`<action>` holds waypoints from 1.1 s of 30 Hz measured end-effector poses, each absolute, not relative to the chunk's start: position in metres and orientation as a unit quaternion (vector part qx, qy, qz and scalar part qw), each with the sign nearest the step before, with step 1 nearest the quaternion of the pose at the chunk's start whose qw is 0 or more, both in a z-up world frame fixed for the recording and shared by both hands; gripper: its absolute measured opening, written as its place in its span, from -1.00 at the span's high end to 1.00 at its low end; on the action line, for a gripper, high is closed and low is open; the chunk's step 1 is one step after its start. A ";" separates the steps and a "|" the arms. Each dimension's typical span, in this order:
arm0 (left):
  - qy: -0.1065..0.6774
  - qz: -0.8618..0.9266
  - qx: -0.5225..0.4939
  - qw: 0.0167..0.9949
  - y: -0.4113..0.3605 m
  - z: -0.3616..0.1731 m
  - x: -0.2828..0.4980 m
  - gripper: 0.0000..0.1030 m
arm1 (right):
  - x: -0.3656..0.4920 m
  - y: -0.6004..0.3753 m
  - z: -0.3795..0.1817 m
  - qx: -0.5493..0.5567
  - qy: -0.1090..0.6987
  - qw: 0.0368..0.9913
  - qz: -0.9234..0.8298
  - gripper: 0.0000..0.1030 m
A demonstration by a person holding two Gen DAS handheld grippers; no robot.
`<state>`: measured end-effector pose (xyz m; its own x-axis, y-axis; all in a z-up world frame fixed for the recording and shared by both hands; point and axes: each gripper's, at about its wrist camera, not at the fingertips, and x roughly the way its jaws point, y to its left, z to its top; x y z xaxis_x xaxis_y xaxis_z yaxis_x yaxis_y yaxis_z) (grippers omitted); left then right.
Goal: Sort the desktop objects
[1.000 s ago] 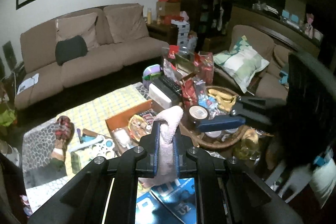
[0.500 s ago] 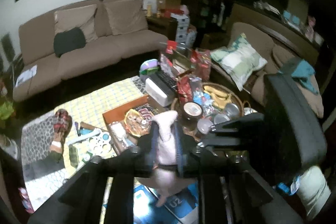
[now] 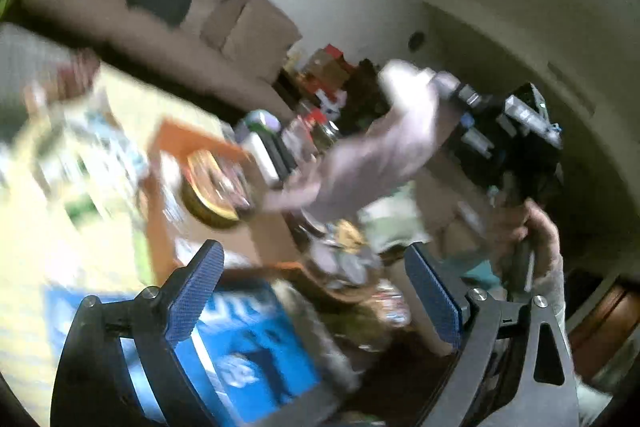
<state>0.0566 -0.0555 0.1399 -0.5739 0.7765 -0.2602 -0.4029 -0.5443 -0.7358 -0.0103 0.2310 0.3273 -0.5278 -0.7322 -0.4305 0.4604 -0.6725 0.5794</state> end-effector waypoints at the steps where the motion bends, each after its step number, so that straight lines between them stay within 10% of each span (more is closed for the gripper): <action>1: -0.330 0.824 -0.291 0.358 -0.052 0.130 0.056 -0.82 | -0.011 0.232 0.327 0.336 -0.221 0.353 -0.845 0.82; 22: -0.410 0.730 -0.115 0.534 -0.010 0.132 0.027 -0.99 | 0.026 0.236 0.325 0.352 -0.333 0.385 -0.785 0.81; 26: -0.363 0.734 -0.180 0.544 -0.001 0.141 0.014 0.86 | 0.020 0.257 0.311 0.344 -0.337 0.352 -0.802 0.78; 33: -0.315 0.760 -0.323 0.468 -0.011 0.147 -0.023 0.80 | 0.002 0.281 0.262 0.331 -0.279 0.234 -0.870 0.76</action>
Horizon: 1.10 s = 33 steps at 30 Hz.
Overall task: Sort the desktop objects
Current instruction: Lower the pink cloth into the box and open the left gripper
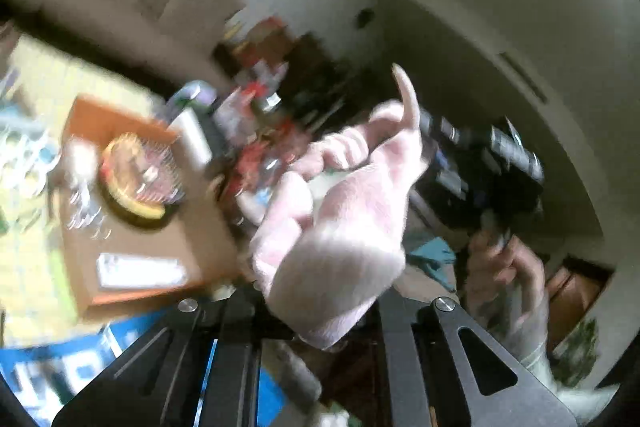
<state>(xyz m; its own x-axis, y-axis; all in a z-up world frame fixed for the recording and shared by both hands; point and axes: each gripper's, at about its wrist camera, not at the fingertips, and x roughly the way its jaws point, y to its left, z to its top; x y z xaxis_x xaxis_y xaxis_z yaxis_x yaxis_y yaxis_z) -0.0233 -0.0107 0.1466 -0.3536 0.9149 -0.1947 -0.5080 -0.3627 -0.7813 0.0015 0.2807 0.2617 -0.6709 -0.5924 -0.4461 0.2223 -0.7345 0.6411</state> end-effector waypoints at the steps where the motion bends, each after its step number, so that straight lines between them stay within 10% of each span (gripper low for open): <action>1: -0.316 0.757 -0.343 0.458 -0.012 0.146 -0.031 0.80 | -0.002 0.281 0.253 0.330 -0.271 0.222 -0.876 0.76; 22: -0.047 0.661 -0.682 0.308 0.075 0.030 -0.186 0.62 | -0.085 0.269 0.066 0.405 -0.066 0.060 -0.910 0.70; 33: 0.053 0.673 -0.696 0.244 0.081 0.016 -0.193 0.70 | -0.092 0.233 0.074 0.395 0.123 0.030 -0.910 -0.35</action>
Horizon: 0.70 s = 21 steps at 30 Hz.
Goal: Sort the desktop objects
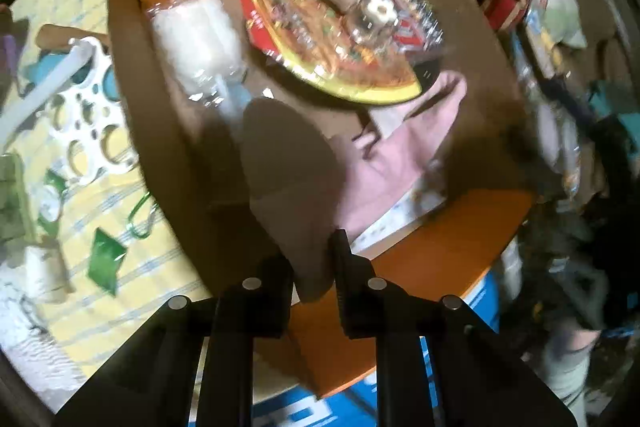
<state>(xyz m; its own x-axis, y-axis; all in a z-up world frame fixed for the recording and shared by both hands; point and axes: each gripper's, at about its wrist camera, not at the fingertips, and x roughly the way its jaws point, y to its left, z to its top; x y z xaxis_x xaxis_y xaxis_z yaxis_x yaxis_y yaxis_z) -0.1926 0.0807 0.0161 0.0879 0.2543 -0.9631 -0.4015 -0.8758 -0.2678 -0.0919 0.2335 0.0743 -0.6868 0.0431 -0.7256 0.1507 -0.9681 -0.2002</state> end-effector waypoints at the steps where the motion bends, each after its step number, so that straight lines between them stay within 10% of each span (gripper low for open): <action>1: 0.066 0.672 -0.697 0.242 0.081 0.016 -0.189 0.69 | -0.087 0.236 0.083 0.388 0.123 0.027 -0.913 -0.35; 7: 0.074 0.668 -0.703 0.231 0.080 0.021 -0.176 0.33 | -0.067 0.254 0.110 0.376 0.073 0.051 -0.922 -0.37; 10: 0.104 0.698 -0.673 0.221 0.081 0.045 -0.168 -0.17 | -0.059 0.255 0.113 0.380 0.065 0.060 -0.921 -0.37; 21: 0.107 0.772 -0.597 0.189 0.054 0.115 -0.134 -0.63 | -0.034 0.251 0.138 0.381 -0.004 0.120 -0.917 -0.37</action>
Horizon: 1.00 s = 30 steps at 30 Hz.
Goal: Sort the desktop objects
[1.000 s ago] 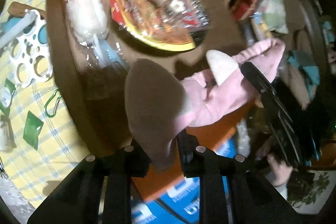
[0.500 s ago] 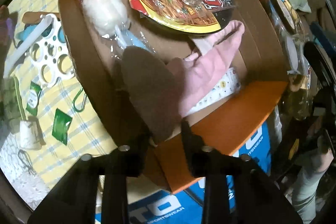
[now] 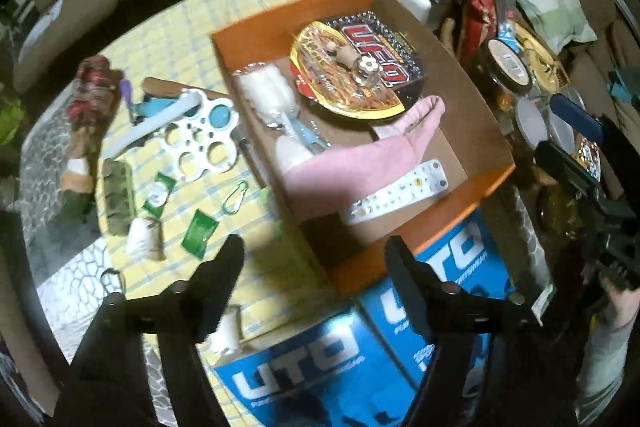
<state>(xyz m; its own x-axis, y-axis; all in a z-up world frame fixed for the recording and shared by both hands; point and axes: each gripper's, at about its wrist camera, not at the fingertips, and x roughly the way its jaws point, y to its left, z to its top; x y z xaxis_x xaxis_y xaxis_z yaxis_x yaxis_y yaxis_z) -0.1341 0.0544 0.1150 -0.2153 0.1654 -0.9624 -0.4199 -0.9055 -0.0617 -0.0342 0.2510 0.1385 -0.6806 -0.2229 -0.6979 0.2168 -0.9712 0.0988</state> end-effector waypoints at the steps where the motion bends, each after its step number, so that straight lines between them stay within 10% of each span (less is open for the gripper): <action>1: 0.098 0.779 -0.590 0.189 0.048 0.118 -0.128 -0.69 | -0.031 0.248 0.140 0.384 -0.007 0.125 -0.915 -0.37; 6: 0.063 0.811 -0.549 0.192 0.021 0.123 -0.091 -1.00 | -0.019 0.224 0.142 0.384 0.003 0.135 -0.914 -0.98; 30: -0.019 0.882 -0.464 0.079 -0.085 0.106 -0.029 -1.00 | -0.004 0.127 0.125 0.401 0.063 0.117 -0.906 -1.00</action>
<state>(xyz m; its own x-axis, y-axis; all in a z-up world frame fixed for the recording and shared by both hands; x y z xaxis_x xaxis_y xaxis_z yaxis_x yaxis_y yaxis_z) -0.0292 -0.0849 0.1057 -0.5566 0.1568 -0.8159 -0.1219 -0.9868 -0.1064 -0.0039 0.1268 0.1246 -0.6503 -0.1622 -0.7422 0.2632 -0.9645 -0.0198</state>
